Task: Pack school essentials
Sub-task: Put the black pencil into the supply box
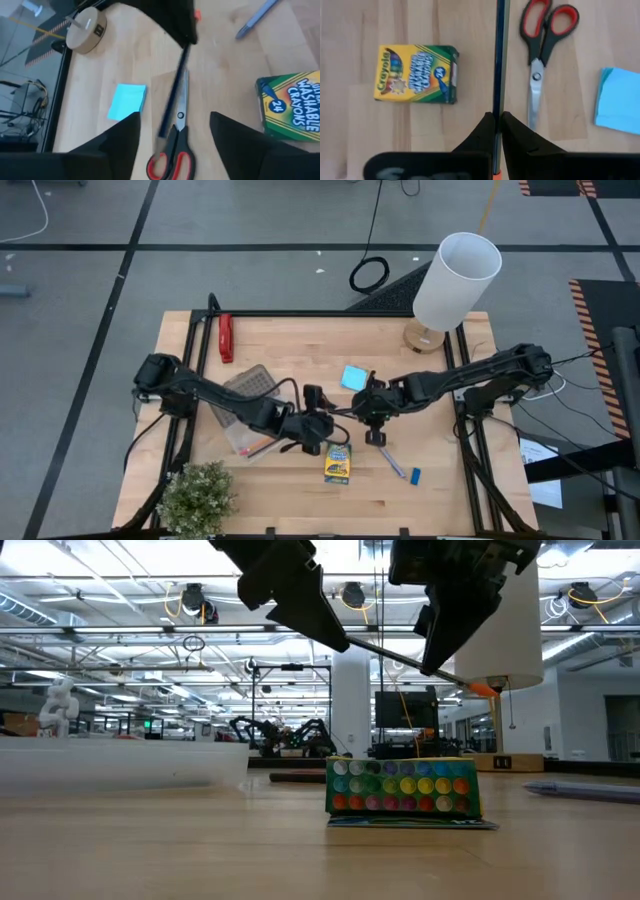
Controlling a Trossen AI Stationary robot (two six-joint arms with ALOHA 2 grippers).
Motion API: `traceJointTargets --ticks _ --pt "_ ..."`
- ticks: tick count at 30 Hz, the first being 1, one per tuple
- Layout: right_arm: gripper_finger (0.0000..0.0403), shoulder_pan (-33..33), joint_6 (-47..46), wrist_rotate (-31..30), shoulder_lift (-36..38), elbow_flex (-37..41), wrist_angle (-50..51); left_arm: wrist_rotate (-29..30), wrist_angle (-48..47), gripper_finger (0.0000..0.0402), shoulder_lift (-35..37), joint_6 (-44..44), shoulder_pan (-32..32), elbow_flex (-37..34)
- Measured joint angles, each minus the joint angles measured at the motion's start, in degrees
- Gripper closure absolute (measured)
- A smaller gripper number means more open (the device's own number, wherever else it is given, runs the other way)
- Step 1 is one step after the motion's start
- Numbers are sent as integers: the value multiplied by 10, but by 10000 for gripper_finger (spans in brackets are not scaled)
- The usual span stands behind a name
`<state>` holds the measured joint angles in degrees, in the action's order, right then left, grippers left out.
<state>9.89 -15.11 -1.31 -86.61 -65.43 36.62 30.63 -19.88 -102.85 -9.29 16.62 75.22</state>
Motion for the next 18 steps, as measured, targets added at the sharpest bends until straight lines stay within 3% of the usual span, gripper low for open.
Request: traceJointTargets --ticks 9,18 --pt "394 0 9 0 -1 0 -9 -1 0 271 0 6 -5 0" --pt "394 0 15 -1 -1 0 -8 -6 -2 353 0 -2 -6 0"
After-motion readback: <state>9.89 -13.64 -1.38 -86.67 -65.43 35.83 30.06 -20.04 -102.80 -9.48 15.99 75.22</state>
